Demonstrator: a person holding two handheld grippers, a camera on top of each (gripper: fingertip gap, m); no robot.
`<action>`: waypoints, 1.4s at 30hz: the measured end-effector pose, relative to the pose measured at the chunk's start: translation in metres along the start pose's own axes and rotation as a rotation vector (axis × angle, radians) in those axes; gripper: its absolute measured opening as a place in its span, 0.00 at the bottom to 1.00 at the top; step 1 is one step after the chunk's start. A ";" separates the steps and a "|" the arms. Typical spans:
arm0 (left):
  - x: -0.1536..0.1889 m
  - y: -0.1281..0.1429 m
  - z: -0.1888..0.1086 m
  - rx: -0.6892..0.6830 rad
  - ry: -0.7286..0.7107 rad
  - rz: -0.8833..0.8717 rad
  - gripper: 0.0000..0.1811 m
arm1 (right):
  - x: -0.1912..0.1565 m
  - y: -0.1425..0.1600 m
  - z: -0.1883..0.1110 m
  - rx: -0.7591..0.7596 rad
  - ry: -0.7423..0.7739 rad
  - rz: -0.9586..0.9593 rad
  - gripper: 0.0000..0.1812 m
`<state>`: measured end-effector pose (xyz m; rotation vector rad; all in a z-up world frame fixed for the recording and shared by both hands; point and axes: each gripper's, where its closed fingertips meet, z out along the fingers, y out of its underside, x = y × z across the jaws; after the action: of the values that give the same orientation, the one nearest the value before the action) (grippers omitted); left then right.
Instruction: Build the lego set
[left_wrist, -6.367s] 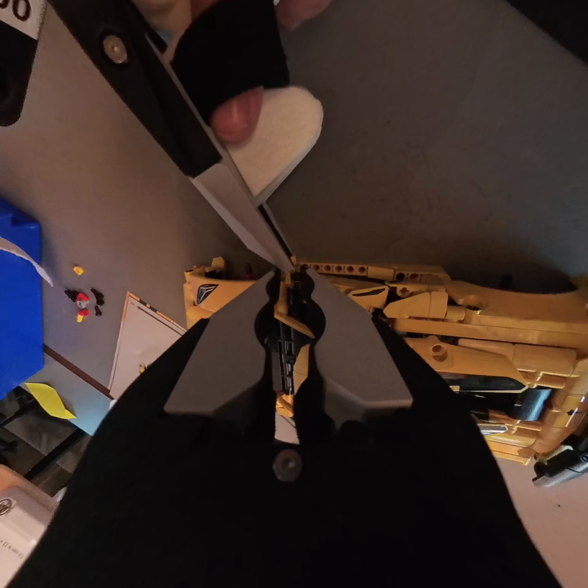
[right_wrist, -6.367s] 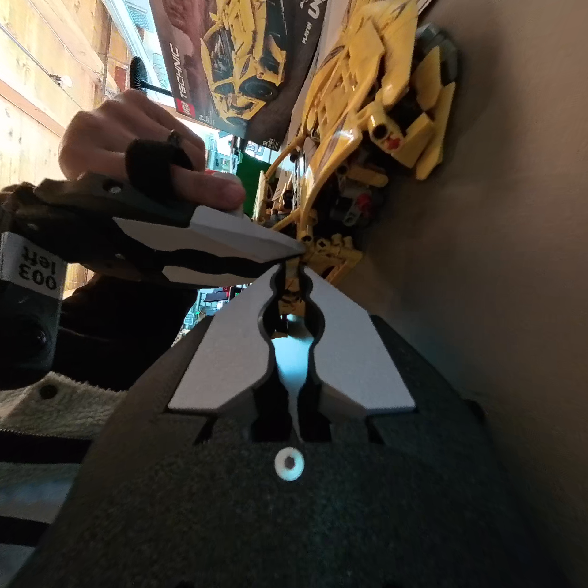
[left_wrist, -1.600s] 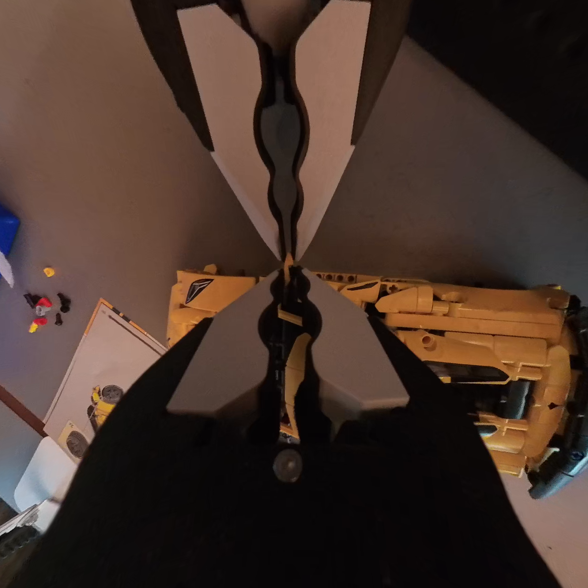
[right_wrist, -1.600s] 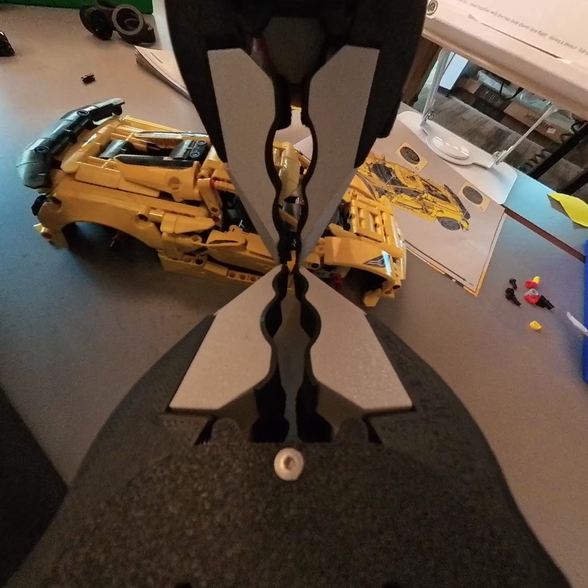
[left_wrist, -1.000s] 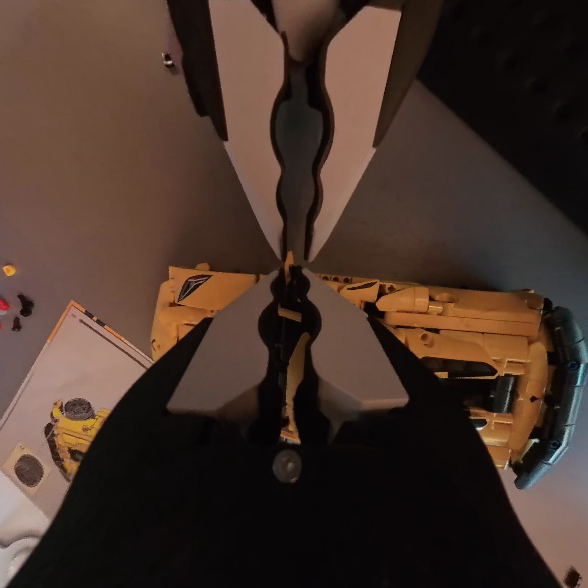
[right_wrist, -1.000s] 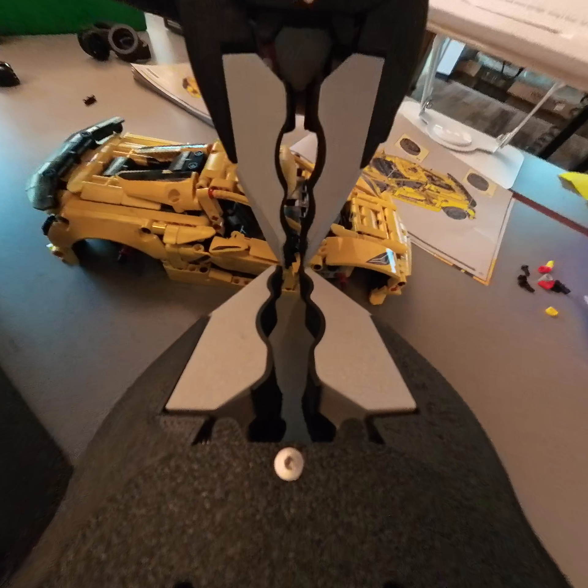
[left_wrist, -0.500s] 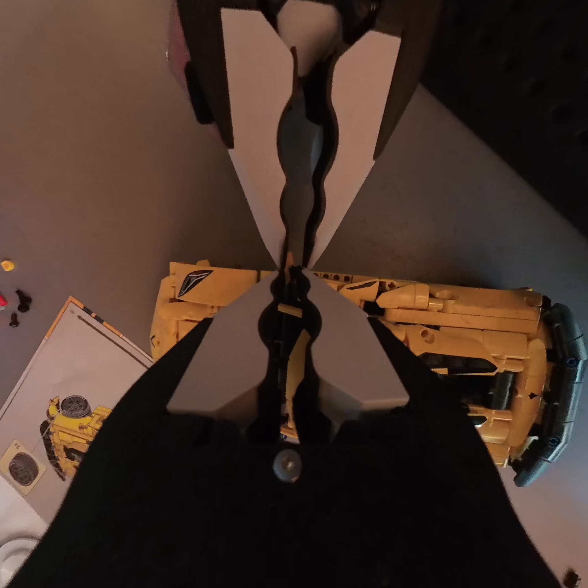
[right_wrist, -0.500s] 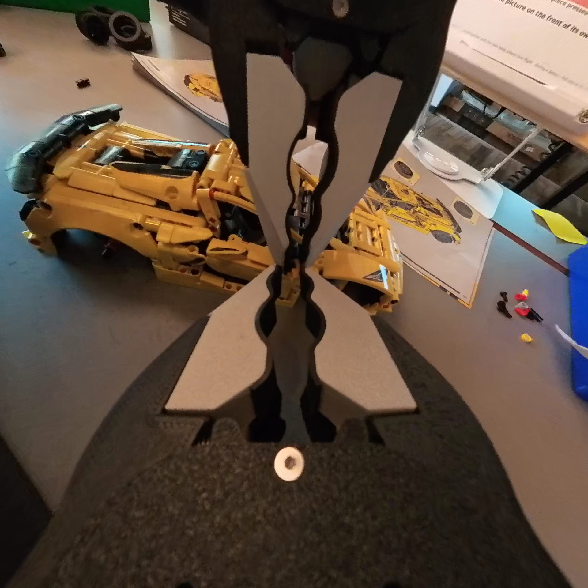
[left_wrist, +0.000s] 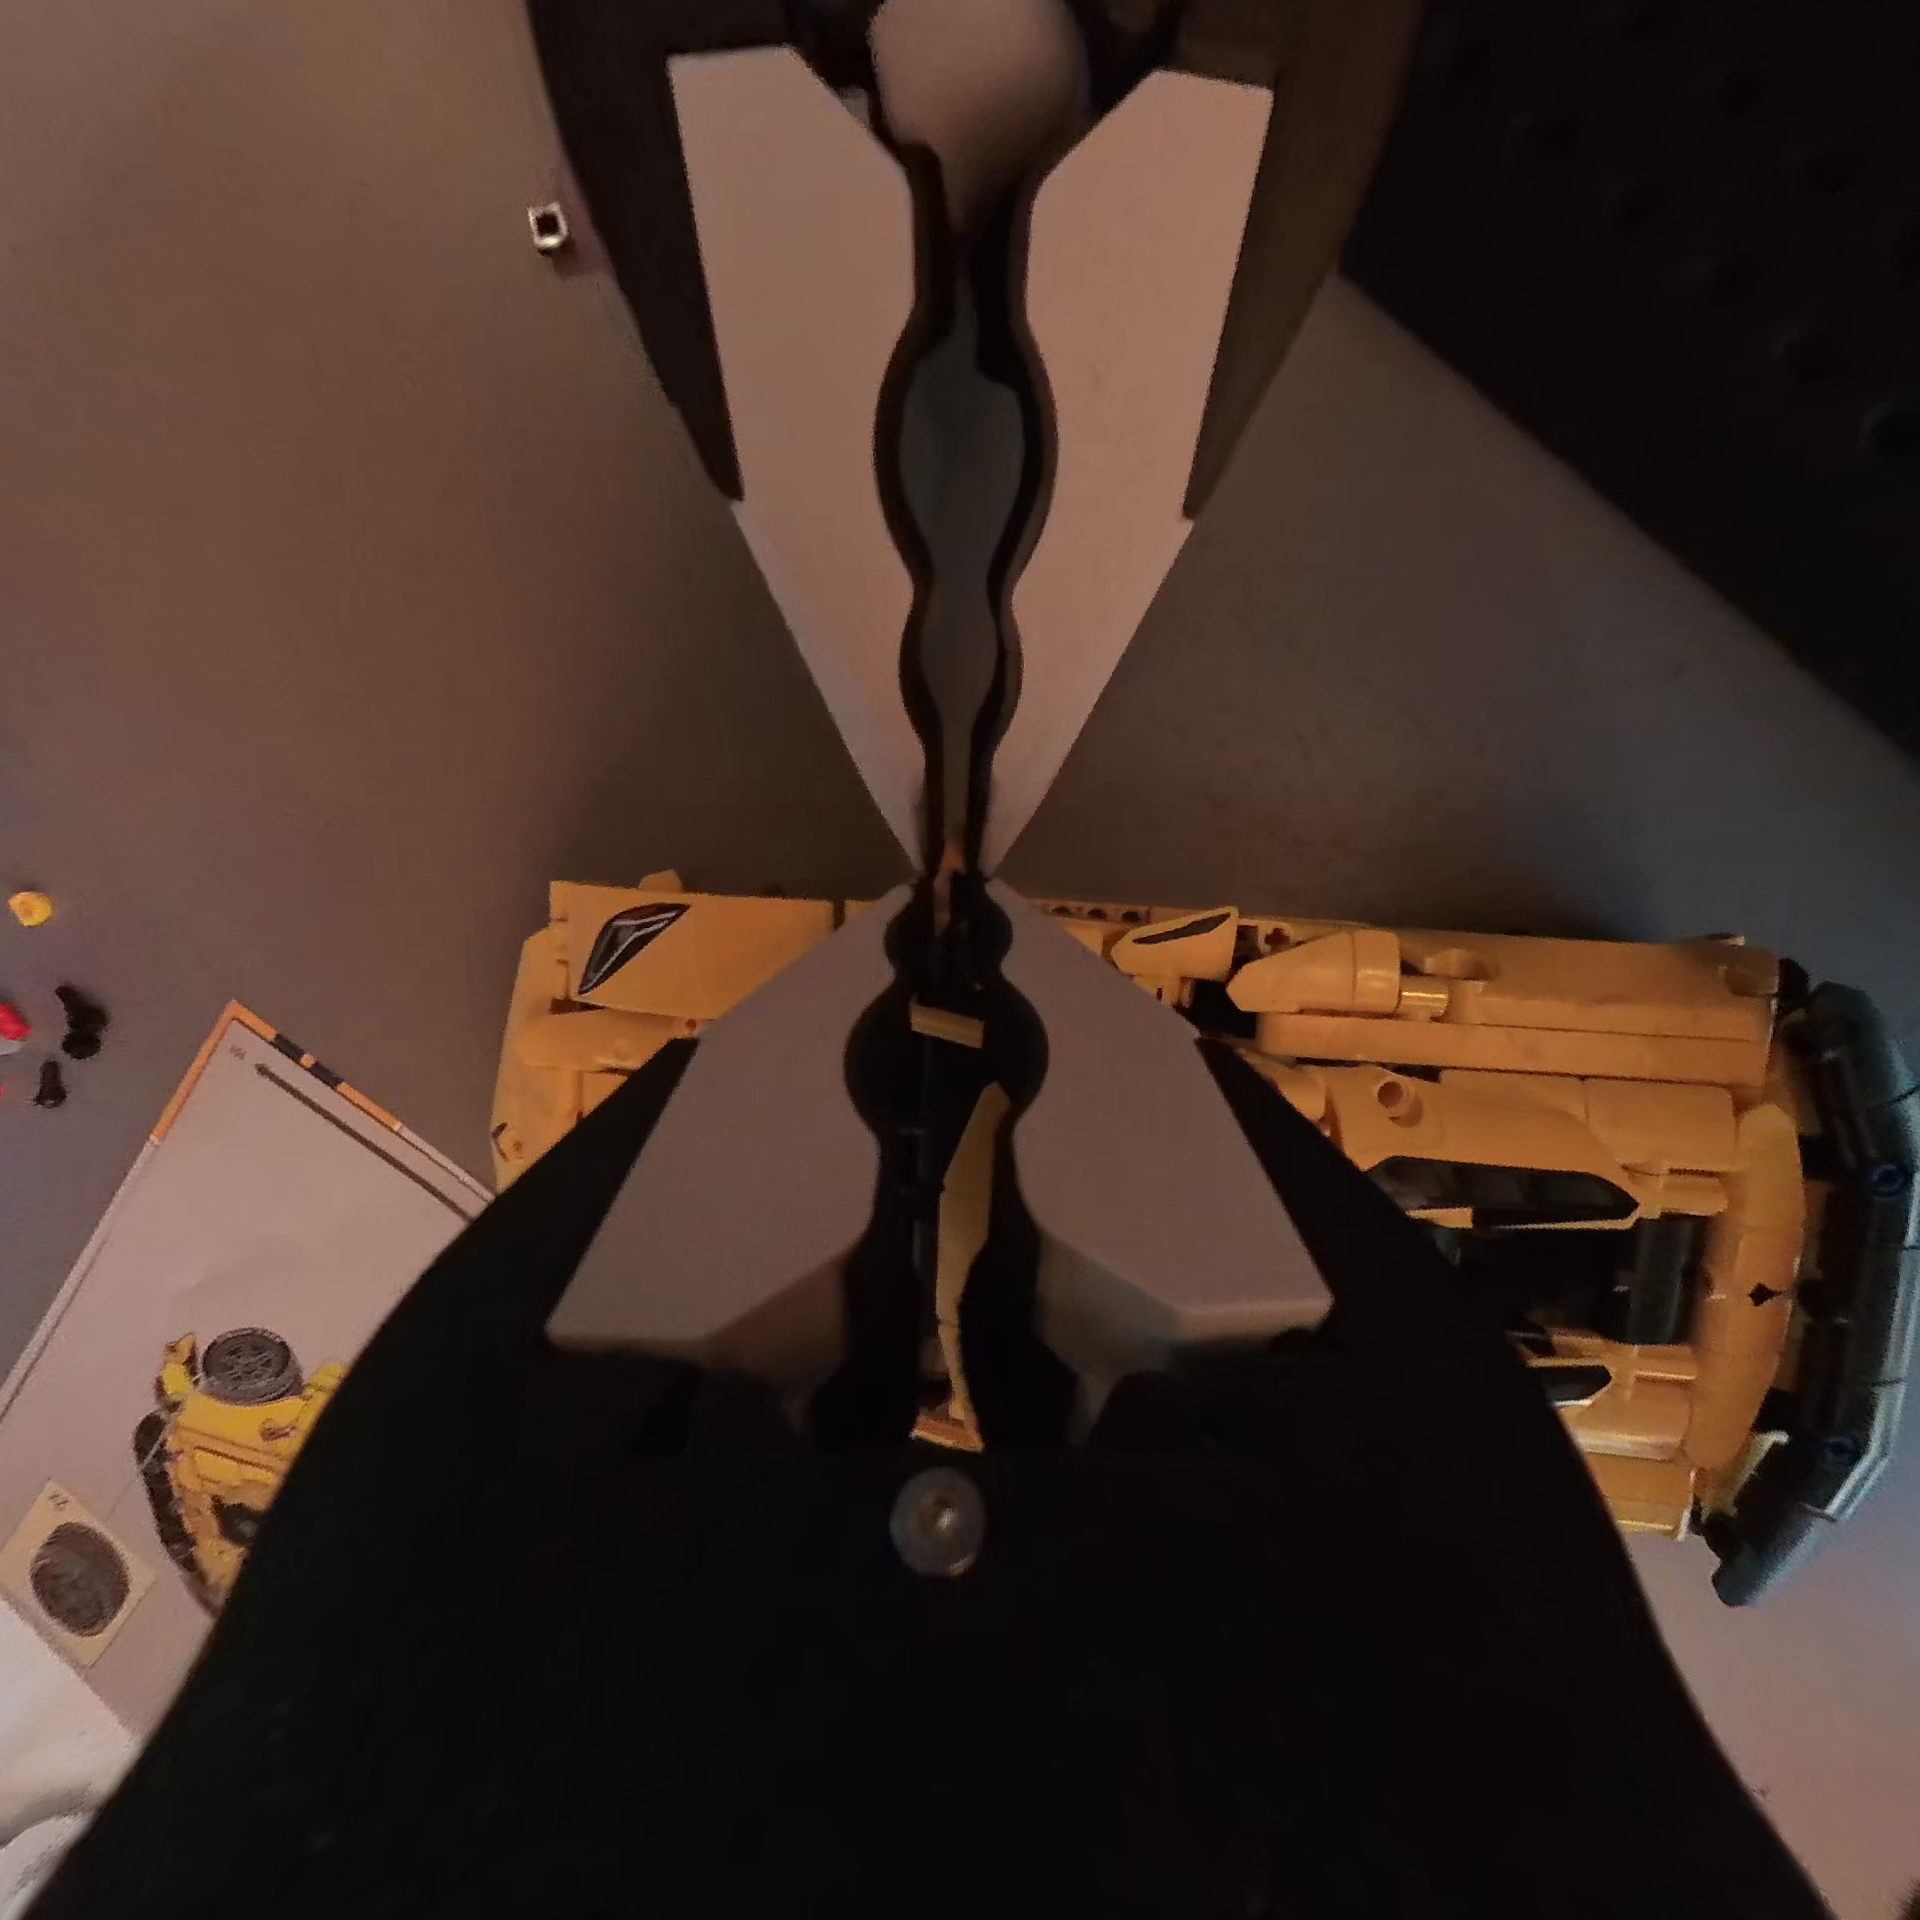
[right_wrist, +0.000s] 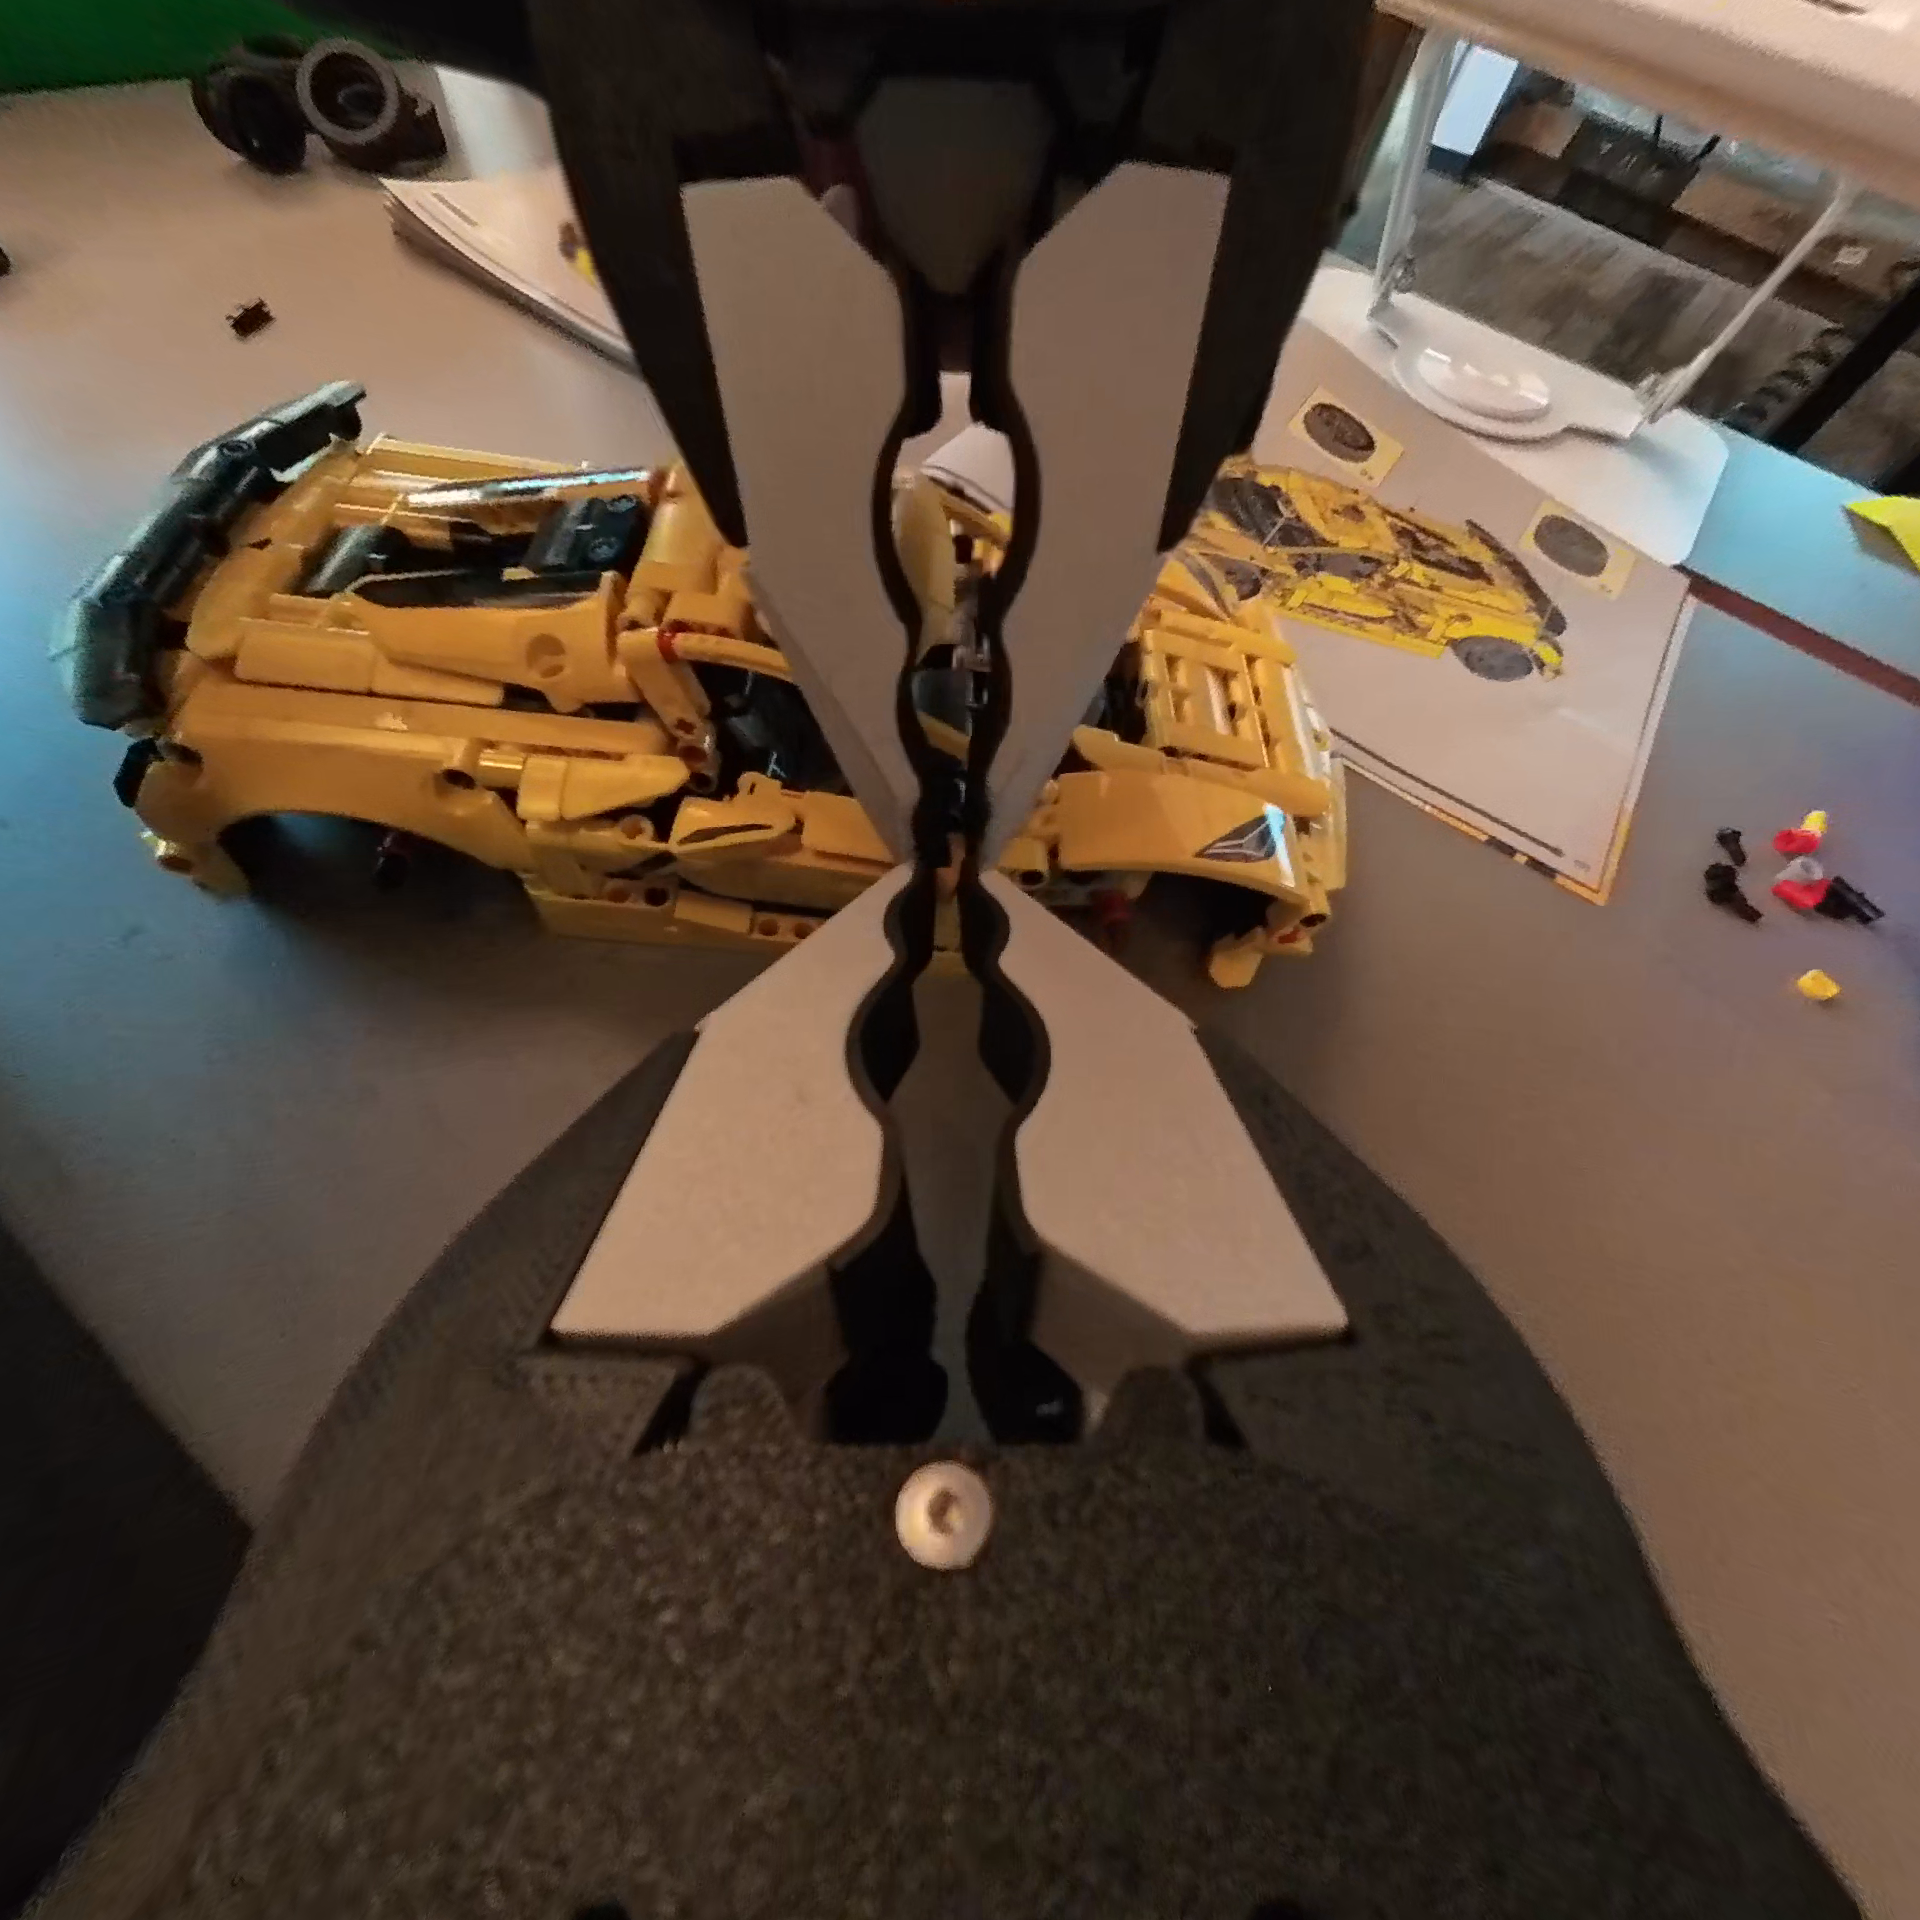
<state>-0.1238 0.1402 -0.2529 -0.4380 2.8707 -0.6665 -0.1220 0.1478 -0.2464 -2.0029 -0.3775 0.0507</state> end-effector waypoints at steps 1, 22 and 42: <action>0.000 0.000 0.000 0.003 0.004 -0.006 0.03 | 0.000 0.000 0.000 -0.001 0.006 -0.014 0.02; -0.007 0.001 -0.059 0.289 -0.227 -0.402 0.16 | -0.001 -0.002 0.006 0.029 0.005 -0.085 0.05; 0.114 0.082 -0.078 0.701 -0.485 -1.097 0.30 | -0.028 0.015 -0.022 -0.117 -0.104 0.069 0.17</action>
<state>-0.2686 0.2063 -0.2312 -1.7274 1.5931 -1.3606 -0.1410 0.1148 -0.2539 -2.1341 -0.3848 0.1808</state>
